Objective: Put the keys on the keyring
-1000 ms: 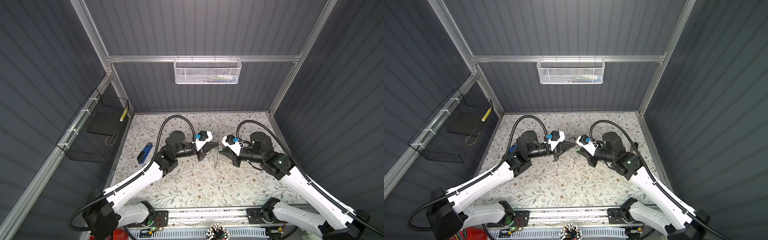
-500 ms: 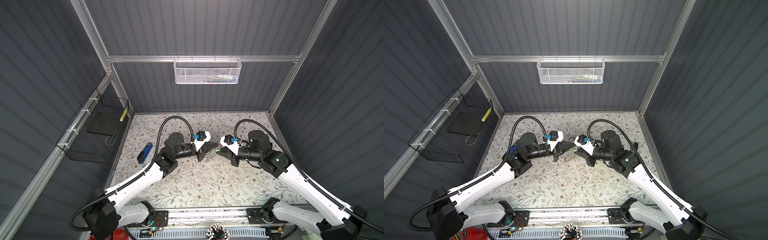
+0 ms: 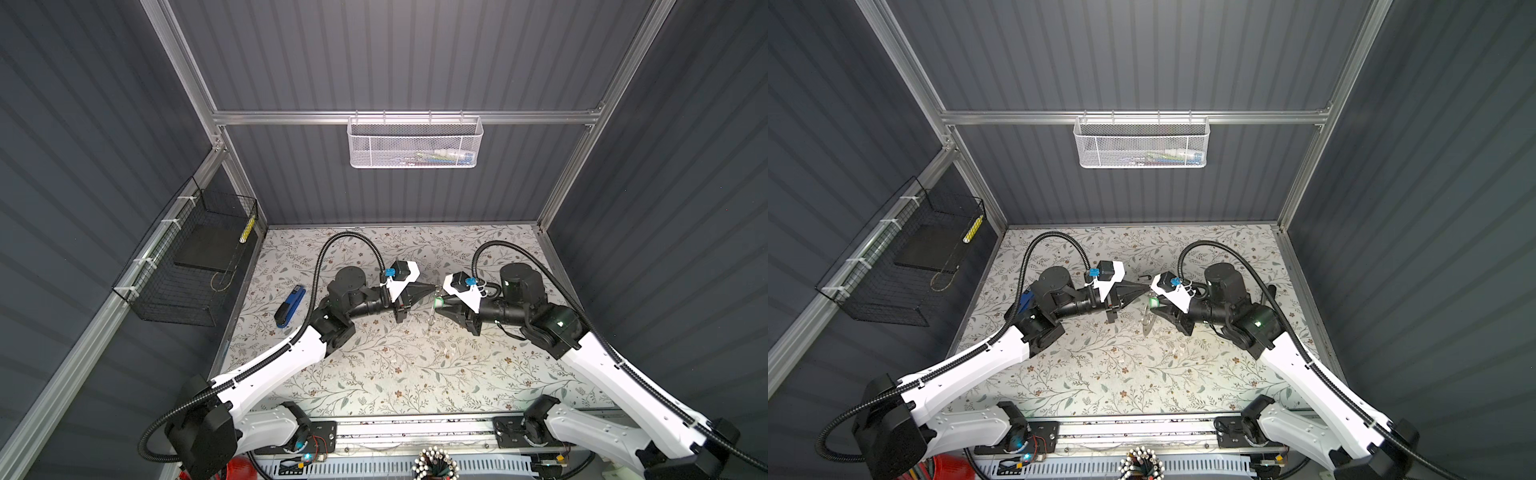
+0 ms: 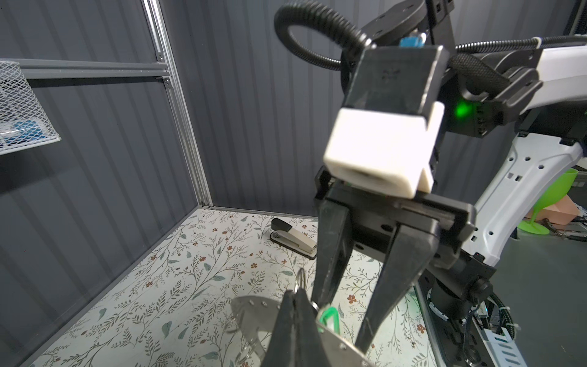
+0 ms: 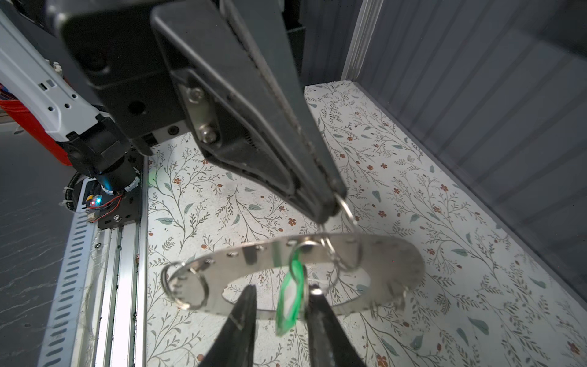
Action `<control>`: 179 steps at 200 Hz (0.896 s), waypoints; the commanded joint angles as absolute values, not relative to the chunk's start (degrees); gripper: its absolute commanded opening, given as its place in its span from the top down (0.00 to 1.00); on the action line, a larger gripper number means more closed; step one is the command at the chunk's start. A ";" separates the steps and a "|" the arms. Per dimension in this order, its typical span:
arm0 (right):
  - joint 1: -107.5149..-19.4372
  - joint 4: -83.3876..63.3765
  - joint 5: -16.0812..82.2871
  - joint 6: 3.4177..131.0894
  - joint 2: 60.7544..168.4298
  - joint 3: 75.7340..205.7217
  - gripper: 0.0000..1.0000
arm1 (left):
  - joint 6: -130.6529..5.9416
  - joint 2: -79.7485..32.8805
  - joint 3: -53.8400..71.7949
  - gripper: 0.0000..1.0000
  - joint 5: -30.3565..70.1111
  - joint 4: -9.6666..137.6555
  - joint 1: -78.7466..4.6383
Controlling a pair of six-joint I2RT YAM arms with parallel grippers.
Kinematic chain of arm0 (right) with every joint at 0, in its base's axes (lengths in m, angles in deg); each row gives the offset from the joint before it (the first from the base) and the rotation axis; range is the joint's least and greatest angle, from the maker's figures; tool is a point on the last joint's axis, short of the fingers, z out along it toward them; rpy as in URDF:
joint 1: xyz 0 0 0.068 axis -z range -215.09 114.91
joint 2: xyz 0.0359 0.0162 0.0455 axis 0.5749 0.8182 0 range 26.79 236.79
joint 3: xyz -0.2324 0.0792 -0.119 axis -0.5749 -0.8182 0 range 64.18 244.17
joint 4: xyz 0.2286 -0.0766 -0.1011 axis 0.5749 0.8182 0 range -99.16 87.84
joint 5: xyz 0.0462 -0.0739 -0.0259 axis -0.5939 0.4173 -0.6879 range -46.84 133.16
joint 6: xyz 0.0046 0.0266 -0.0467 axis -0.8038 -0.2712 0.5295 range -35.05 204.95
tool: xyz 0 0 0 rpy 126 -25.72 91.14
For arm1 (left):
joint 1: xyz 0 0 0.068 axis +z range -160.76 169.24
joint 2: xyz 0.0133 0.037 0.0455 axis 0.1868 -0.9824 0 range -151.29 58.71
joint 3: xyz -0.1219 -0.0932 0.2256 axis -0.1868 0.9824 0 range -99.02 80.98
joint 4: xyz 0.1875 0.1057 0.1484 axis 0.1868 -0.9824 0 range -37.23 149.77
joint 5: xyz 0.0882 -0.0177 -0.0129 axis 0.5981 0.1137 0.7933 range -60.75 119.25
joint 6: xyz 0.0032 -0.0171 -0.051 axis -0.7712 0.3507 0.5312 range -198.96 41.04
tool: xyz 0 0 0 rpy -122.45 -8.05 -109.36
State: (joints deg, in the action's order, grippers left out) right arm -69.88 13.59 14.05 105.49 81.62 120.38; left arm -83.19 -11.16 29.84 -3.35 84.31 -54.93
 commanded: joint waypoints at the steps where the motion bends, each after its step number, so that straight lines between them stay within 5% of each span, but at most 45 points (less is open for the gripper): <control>1: -69.50 13.82 16.24 106.76 77.25 119.22 0.63 | -82.54 -10.20 29.66 1.00 -3.52 87.20 -54.80; 179: -68.10 8.19 14.90 102.09 79.94 123.06 0.79 | -83.10 -12.48 27.63 1.00 -9.71 86.23 -54.80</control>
State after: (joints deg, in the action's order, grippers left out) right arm -68.33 9.67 16.74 103.15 79.74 121.84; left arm -82.80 -12.07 29.82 -8.12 85.34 -54.90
